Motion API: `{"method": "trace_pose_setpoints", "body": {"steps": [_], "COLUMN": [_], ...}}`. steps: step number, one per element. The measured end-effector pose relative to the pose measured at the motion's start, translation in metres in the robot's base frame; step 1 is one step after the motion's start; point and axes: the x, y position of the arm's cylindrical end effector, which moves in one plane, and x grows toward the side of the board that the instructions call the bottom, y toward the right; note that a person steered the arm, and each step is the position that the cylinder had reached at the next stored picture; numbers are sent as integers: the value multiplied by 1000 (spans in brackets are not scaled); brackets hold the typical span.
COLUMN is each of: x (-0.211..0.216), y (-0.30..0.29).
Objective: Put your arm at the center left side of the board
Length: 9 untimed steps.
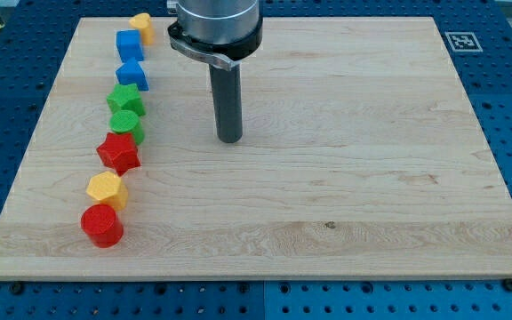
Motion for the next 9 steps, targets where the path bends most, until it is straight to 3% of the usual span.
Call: {"method": "trace_pose_setpoints", "body": {"steps": [5, 7, 8, 9], "x": [22, 171, 175, 174], "y": [-7, -9, -13, -54]}}
